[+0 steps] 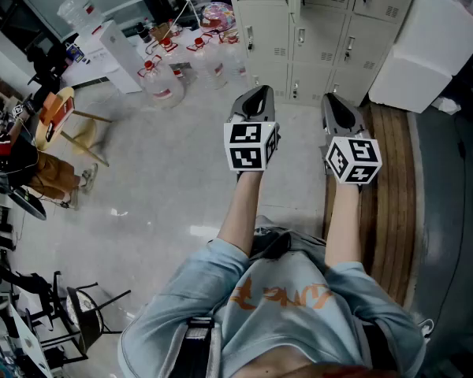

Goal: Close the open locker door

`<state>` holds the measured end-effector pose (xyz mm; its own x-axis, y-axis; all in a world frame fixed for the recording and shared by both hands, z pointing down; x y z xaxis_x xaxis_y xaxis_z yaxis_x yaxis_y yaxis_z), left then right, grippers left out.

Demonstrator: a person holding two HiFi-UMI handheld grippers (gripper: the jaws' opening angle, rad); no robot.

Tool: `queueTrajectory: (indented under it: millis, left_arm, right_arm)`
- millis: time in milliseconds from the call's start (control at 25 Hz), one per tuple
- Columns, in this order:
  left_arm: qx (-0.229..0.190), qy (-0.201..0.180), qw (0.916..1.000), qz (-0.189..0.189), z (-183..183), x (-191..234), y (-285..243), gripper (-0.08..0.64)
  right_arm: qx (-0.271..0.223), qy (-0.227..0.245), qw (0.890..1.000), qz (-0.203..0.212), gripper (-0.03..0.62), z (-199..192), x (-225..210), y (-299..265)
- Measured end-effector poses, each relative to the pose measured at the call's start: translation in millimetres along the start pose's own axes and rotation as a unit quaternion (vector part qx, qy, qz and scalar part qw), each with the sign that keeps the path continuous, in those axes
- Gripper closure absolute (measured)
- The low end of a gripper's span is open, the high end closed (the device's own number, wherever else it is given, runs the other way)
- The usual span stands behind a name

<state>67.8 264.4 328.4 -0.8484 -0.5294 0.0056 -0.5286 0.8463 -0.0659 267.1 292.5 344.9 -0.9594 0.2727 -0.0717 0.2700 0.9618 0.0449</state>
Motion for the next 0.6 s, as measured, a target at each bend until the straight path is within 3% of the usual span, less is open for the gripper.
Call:
queueTrajectory:
  millis: [280, 600]
  left_arm:
    - [0.001, 0.004, 1.0000, 0.002, -2.0, 3.6, 0.6, 0.538]
    - [-0.005, 0.004, 0.9997, 0.024, 3.6, 26.1, 2.5, 0.538]
  right_arm:
    - [-0.011, -0.024, 1.000, -0.013, 0.551, -0.7, -8.4, -5.4]
    - [-0.011, -0.030, 0.999, 0.004, 0.549, 1.6, -0.3, -33.7]
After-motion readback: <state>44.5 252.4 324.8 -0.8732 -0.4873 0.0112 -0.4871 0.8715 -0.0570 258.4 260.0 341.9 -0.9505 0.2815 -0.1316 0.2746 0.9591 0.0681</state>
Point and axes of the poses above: the fingertips, and each gripper's own axes: y backward along the fingers, x to its left, z out of its top, the point moved 8 cm from there along y, backward along the fingers, and after that the axes turned 6 degrees about -z, right-handed, at the moved point
